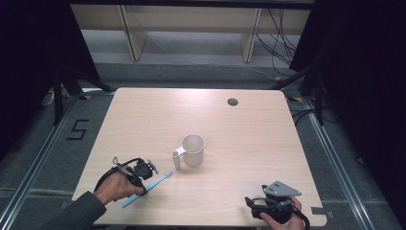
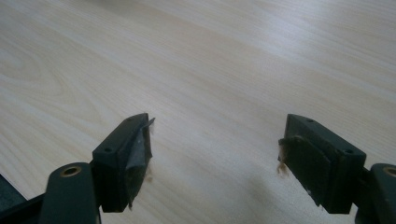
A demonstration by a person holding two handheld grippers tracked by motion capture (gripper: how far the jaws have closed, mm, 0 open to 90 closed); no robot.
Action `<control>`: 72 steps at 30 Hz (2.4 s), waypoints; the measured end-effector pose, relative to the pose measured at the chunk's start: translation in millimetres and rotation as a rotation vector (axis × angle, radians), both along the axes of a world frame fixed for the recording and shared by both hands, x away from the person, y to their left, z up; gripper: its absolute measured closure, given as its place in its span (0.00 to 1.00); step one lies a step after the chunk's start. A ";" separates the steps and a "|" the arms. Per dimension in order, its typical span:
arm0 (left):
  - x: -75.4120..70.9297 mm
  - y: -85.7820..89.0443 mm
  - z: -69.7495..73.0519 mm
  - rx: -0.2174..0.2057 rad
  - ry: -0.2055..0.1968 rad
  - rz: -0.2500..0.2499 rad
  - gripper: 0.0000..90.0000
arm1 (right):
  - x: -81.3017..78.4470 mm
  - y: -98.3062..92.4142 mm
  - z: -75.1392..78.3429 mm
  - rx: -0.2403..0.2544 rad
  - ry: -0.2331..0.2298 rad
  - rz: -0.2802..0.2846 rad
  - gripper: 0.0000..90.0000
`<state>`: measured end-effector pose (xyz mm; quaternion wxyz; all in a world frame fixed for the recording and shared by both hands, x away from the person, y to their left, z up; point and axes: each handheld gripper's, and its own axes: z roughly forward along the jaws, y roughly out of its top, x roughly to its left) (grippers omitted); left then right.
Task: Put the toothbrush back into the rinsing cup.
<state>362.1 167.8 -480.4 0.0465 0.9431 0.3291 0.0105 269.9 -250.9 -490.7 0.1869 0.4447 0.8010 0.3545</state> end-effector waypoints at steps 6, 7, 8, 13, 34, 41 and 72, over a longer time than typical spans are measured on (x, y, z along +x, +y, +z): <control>2.6 -3.4 0.1 0.026 0.020 0.003 0.86 | 0.7 -0.9 -0.7 -0.007 -0.007 0.010 0.28; 3.0 -4.3 -0.4 0.023 0.023 0.012 0.86 | 1.5 -1.1 -1.8 -0.008 -0.019 0.018 0.28; 3.6 -4.7 -0.3 0.029 0.027 0.012 0.86 | 0.7 -0.4 -1.2 -0.007 -0.013 0.013 0.28; 4.2 -9.6 -0.2 0.063 0.027 -0.016 0.86 | 1.9 -0.1 -2.7 0.007 -0.004 0.031 0.28; -4.3 11.2 31.2 -0.021 -0.065 -0.043 0.87 | 0.4 -0.7 -1.6 0.014 0.017 -0.006 0.28; -7.0 31.4 57.1 -0.124 -0.195 -0.004 0.87 | 2.1 -2.5 -1.4 -0.007 -0.010 0.009 0.28; 3.3 39.1 88.6 -0.783 -0.625 0.213 0.87 | 2.2 -2.6 -1.1 0.003 -0.008 -0.008 0.28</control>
